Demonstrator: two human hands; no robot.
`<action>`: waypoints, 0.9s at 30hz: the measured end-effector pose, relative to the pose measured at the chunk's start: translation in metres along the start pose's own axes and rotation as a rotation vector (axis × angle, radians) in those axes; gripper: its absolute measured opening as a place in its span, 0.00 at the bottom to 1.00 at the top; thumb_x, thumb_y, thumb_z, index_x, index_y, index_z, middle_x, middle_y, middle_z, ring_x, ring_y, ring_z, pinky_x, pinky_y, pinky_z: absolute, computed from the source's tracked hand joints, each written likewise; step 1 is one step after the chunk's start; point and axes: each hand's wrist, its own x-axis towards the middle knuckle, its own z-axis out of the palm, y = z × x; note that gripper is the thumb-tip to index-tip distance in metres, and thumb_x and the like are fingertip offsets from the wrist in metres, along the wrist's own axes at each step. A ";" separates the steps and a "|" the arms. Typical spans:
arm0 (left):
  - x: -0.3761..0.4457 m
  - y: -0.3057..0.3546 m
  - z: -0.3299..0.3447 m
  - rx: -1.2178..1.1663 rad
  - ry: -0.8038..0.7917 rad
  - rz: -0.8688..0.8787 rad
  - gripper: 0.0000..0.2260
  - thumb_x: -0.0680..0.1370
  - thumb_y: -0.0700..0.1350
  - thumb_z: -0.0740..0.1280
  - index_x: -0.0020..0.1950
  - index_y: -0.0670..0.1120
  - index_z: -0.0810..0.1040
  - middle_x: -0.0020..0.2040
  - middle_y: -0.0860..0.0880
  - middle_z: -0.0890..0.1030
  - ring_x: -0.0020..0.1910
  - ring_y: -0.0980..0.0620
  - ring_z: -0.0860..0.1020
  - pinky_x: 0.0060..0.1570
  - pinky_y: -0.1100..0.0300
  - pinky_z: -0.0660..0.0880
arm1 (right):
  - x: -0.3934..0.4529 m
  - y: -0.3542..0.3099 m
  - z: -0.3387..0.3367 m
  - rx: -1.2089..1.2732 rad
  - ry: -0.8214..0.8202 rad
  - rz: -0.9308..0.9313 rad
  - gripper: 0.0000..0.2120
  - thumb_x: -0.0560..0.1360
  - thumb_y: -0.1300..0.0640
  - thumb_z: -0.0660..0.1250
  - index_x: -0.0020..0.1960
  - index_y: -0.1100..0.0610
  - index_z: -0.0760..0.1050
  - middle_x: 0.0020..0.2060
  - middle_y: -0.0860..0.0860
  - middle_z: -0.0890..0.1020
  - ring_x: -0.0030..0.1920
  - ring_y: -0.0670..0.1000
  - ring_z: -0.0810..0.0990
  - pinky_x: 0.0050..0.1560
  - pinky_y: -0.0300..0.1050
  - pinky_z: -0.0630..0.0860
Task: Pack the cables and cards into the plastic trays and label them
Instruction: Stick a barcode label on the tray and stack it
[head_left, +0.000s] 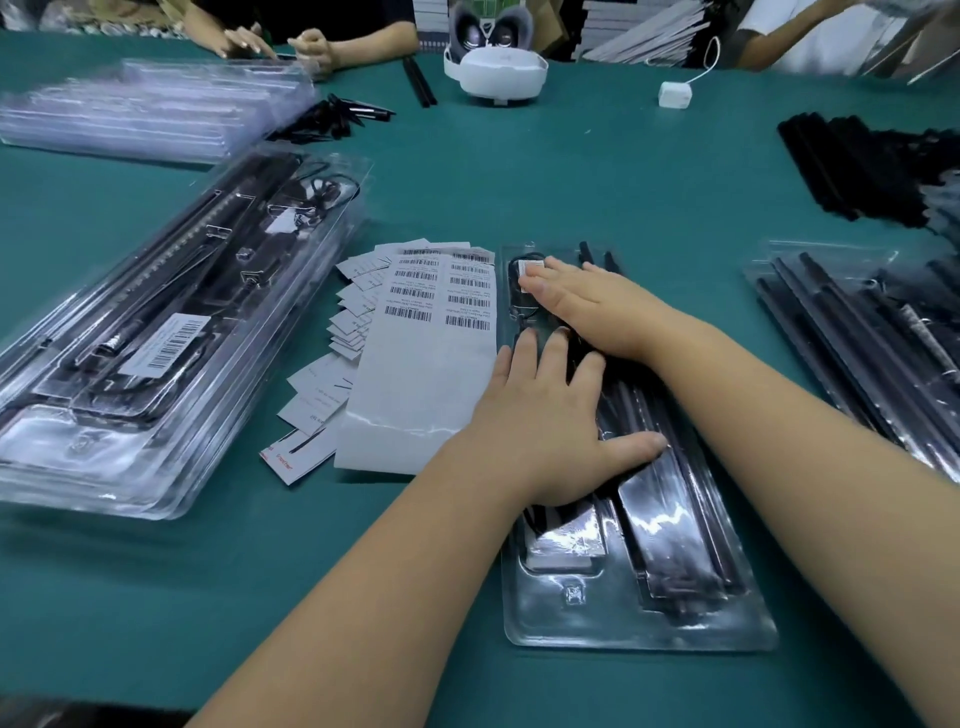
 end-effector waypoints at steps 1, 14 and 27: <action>-0.001 0.000 0.000 -0.002 0.002 0.002 0.39 0.74 0.71 0.51 0.78 0.51 0.46 0.78 0.45 0.42 0.76 0.43 0.39 0.73 0.46 0.39 | -0.006 -0.001 -0.001 0.068 0.035 0.007 0.23 0.83 0.46 0.47 0.73 0.52 0.66 0.74 0.45 0.63 0.75 0.43 0.55 0.71 0.37 0.47; -0.004 -0.001 0.005 -0.066 0.080 0.016 0.36 0.75 0.70 0.50 0.77 0.52 0.51 0.79 0.46 0.46 0.76 0.44 0.40 0.73 0.46 0.41 | -0.106 -0.002 -0.012 0.450 0.254 0.668 0.19 0.75 0.43 0.63 0.62 0.50 0.73 0.62 0.51 0.76 0.50 0.52 0.80 0.50 0.55 0.80; -0.007 0.004 0.009 -0.486 0.332 0.043 0.29 0.78 0.63 0.54 0.76 0.51 0.57 0.74 0.48 0.59 0.74 0.51 0.54 0.70 0.53 0.57 | -0.160 -0.010 -0.002 1.357 0.099 0.261 0.24 0.71 0.58 0.65 0.67 0.56 0.72 0.57 0.60 0.81 0.53 0.59 0.81 0.52 0.55 0.79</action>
